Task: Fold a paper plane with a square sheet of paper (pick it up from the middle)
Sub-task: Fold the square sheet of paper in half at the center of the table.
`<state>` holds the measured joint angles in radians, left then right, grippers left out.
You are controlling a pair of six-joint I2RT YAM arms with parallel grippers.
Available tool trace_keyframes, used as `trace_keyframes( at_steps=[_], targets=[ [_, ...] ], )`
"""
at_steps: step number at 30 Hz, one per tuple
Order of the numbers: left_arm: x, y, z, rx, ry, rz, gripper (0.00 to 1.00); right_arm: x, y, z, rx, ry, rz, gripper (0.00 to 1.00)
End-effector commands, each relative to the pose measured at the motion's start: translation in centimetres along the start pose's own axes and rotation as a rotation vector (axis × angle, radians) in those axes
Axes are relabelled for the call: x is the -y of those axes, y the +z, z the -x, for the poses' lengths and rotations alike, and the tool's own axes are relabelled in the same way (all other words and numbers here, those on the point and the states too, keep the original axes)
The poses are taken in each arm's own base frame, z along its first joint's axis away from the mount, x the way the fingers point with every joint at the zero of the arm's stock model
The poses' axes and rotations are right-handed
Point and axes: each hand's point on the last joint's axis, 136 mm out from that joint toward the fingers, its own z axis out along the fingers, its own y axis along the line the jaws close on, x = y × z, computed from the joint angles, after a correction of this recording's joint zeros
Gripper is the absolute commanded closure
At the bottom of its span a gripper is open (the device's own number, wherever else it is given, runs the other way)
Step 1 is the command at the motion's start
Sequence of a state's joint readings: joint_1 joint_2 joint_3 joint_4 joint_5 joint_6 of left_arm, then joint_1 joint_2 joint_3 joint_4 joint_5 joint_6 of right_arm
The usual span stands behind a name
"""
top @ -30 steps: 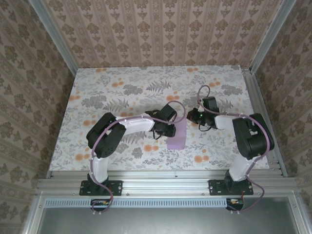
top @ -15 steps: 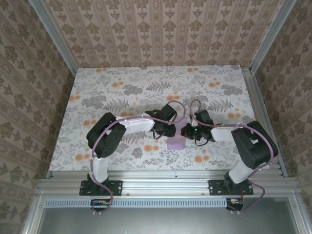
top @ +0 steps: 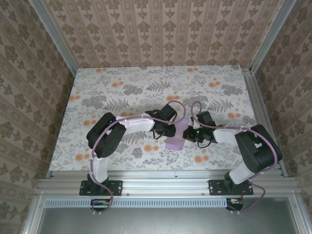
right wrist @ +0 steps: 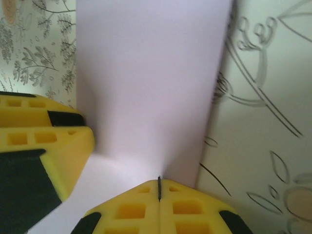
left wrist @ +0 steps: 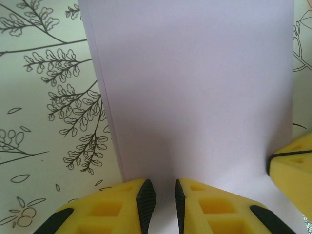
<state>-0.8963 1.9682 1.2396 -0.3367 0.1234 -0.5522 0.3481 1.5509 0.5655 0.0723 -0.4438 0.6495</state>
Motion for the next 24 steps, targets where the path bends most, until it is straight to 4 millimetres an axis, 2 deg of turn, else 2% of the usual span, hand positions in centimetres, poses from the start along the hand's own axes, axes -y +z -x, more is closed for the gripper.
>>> trace_keyframes(
  at_steps=[1, 8, 13, 19, 24],
  targets=[
    [-6.5, 2.2, -9.4, -0.331, -0.026, 0.226, 0.74, 3.1, -0.9, -3.3, -0.086, 0.05, -0.113, 0.95],
    [-6.2, 2.2, -9.3, -0.331, -0.016, 0.215, 0.74, -2.1, -2.0, -1.8, -0.031, 0.044, 0.065, 0.95],
    [-5.9, 2.4, -9.0, -0.33, -0.009, 0.205, 0.74, -3.7, -0.5, -1.2, -0.033, 0.03, 0.094, 0.95],
    [-5.9, 2.2, -8.9, -0.325, -0.003, 0.206, 0.74, -1.9, 1.0, -2.7, -0.1, 0.03, 0.042, 0.95],
    [-6.0, 2.2, -8.8, -0.322, 0.0, 0.21, 0.74, 0.7, 0.4, -4.9, -0.162, 0.03, -0.062, 0.94]
  ],
)
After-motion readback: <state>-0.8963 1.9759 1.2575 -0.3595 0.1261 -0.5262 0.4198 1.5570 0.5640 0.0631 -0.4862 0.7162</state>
